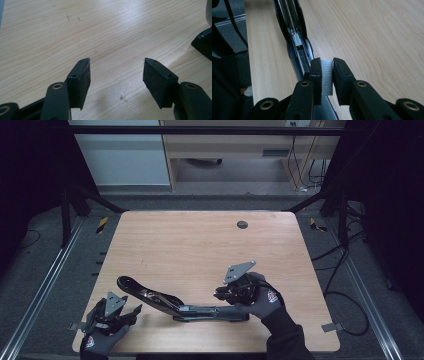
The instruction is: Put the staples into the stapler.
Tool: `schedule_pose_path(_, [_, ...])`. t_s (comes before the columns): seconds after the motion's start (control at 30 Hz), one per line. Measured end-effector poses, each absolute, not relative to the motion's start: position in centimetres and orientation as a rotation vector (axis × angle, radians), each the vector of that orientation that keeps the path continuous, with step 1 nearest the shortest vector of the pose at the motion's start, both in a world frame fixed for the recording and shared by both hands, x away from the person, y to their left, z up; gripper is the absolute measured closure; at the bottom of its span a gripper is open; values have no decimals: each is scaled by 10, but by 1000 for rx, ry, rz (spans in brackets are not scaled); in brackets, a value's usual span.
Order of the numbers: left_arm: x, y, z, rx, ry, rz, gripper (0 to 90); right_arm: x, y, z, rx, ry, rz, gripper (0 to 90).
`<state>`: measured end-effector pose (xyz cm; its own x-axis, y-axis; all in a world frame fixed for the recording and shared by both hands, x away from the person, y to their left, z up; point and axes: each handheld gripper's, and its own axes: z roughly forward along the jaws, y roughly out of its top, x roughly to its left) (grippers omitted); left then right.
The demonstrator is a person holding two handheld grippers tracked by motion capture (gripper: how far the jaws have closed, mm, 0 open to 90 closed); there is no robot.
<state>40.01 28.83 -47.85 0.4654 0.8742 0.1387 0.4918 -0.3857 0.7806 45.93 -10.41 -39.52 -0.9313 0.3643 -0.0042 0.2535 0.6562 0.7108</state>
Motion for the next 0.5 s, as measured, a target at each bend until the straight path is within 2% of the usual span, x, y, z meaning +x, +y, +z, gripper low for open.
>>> schedule_pose_path(0.5, [400, 288, -479, 2039, 1132, 723, 389, 463, -86, -402, 434, 2780, 1133, 784])
